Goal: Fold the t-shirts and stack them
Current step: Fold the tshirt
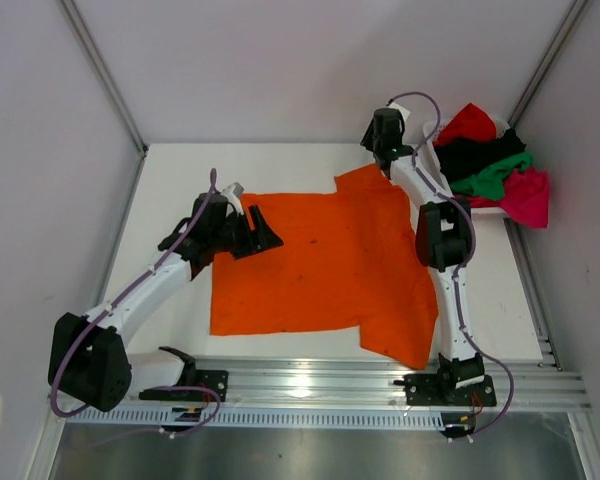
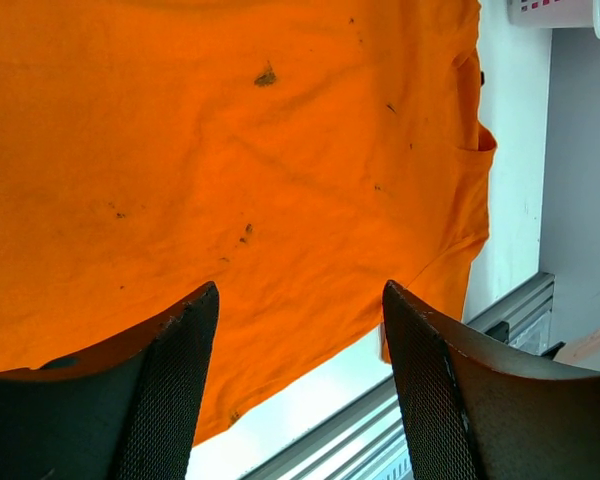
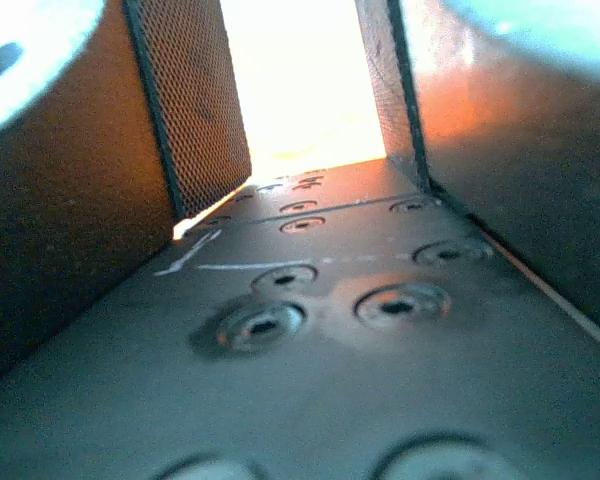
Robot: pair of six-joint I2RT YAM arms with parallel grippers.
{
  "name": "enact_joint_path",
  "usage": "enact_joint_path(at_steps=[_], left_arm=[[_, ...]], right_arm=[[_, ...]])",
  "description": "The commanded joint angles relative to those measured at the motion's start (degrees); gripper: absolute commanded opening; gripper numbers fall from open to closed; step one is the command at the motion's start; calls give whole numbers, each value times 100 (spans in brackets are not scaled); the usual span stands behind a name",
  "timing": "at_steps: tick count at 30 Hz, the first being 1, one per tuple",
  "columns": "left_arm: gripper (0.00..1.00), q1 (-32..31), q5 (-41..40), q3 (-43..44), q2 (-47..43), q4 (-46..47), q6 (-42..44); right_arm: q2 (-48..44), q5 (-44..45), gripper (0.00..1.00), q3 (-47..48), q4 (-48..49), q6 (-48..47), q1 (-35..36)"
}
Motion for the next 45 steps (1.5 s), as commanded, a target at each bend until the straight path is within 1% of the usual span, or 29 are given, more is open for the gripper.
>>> enact_joint_path(at_steps=[1,3,4,9,19,27,28,30,36,40,45], left_arm=[[70,-10,-37,-69,-181,31,47],[70,-10,-72,-122,-234,31,47],[70,-10,-81,-113,-225,23,47],[70,-10,-11,-131,-155,102,12],[69,-45,77,-219,-119,199,-58],[69,-63,24,-289,-181,154,-32],[70,-63,15,-289,-181,163,-32],[69,-63,15,-298,-129,146,-41],[69,-89,50,-184,-76,163,-67],[69,-142,33,-105,-111,84,-67],[69,-168,-46,-105,-269,14,-58]], right_arm=[[313,-147,41,262,-525,-538,-61],[295,72,41,42,-464,-732,-44],[295,169,41,-2,-472,-933,-35],[330,758,42,-143,-622,-1339,-17],[436,1207,42,-240,-428,-2042,53],[576,988,41,-424,-77,-2377,70],[585,926,41,-450,-42,-2568,88],[576,847,41,-459,11,-2649,97],[594,619,41,-284,-182,-2719,123],[725,548,41,67,-410,-2755,114],[743,460,41,94,-463,-2728,123]])
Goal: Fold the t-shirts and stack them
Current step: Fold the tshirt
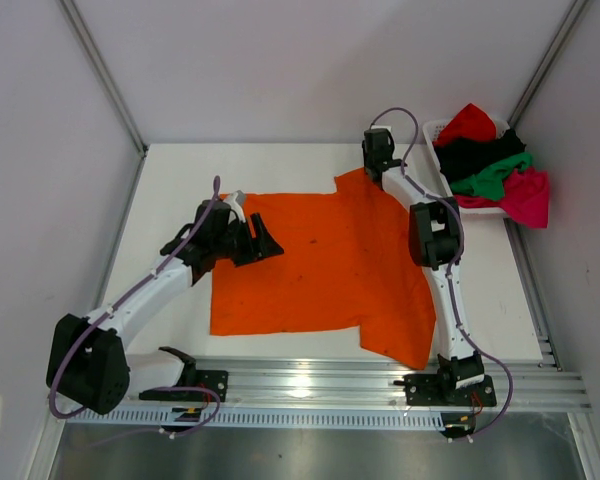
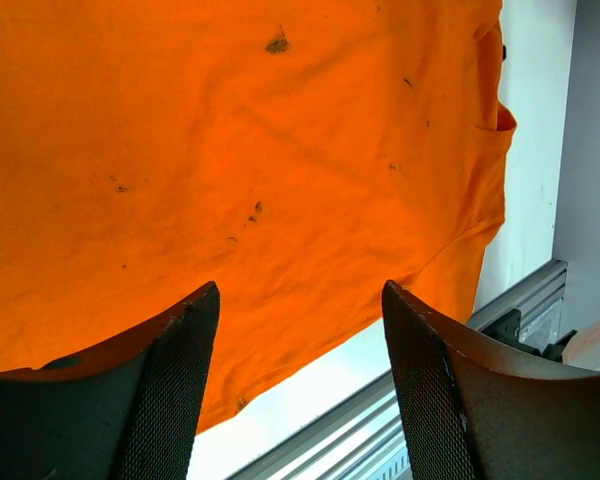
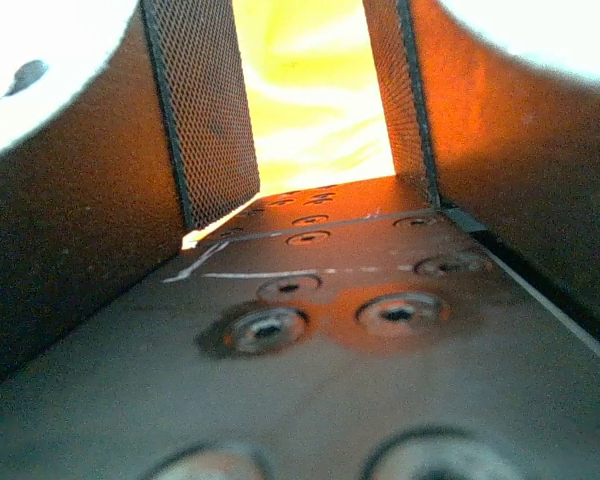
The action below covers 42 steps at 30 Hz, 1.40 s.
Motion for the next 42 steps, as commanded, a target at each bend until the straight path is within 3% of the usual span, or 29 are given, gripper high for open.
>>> enact_joint_path(at_steps=[1,19,23,24,27,31,35,42], left_arm=[[69,-37,-18,171,-254,-34,-52],[70,-46,-88,267,-860,-324,-52],[70,-46,-123,302,-939,-386,-34],[70,-46,-132,303,-966,-386,-43],[70,-46,-141,329,-984,-412,-43],[70,-55,-158,347,-992,-430,-34],[70,-55,-158,285,-1010,-404,-60],[70,-107,-167,136,-931,-237,-113]], right_arm=[[118,-113,41,291,-103,-86,21],[479,-95,40,880,-700,195,-32],[514,-227,26,968,-779,353,-67],[514,-253,15,976,-814,354,-76],[523,-376,0,1003,-859,371,-111],[488,-429,0,959,-885,389,-120],[304,-429,0,705,-763,415,-94],[-750,-113,0,-1149,546,371,170]])
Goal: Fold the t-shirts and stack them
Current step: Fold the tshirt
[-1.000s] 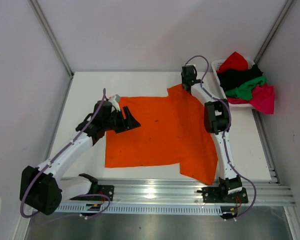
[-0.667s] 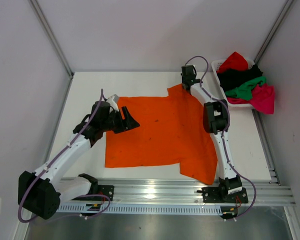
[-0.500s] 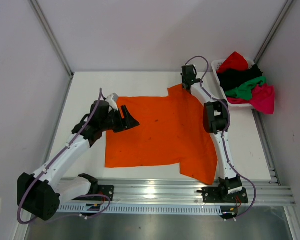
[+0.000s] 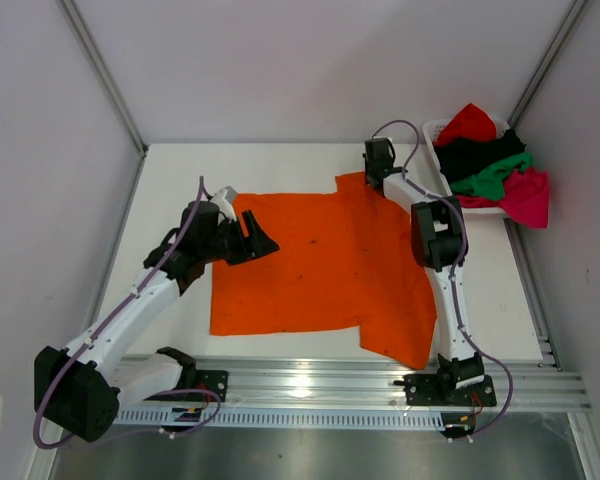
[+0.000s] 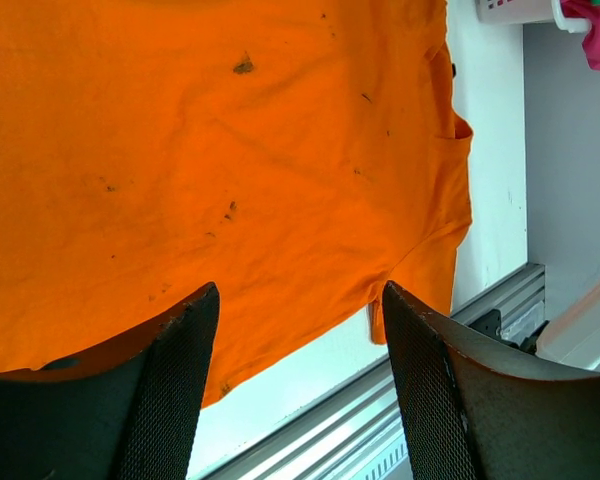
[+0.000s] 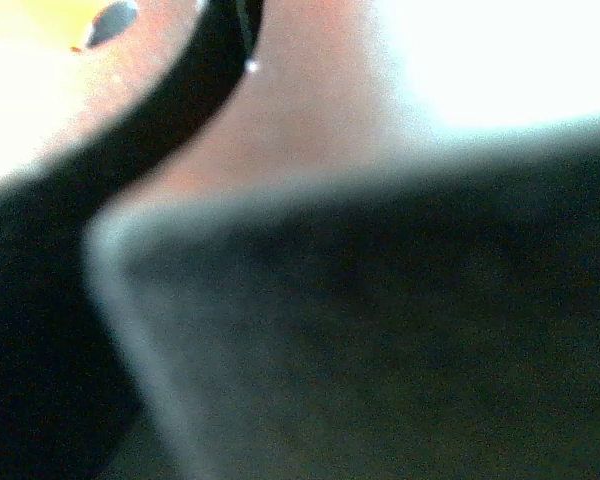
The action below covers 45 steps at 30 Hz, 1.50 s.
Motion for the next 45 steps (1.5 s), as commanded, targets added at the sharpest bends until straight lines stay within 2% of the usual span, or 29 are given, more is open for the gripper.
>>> enact_joint_path(at_steps=[1,7,14,19,21,25,36,45], left_arm=[[70,-72,-27,-15,-54,209,-94],[70,-107,16,-68,25,297,-85],[70,-160,34,-156,95,411,-111],[70,-195,43,-226,174,491,-146],[69,-230,34,-244,270,526,-155],[69,-248,-36,-253,306,517,-146],[69,-318,-62,-297,438,587,-155],[69,-336,-54,-305,456,579,-138]], right_arm=[[-620,215,0,-732,512,-18,224],[-1086,470,0,-1410,1110,-132,444],[-1315,777,0,-1753,1672,-316,532],[-1386,1664,0,-1929,2252,-527,699],[-1499,2146,0,-2208,2873,-580,795],[-1640,2324,0,-2553,3324,-668,893],[-2343,2843,0,-3888,4115,-774,1349],[-2739,3300,0,-4812,4380,-704,1824]])
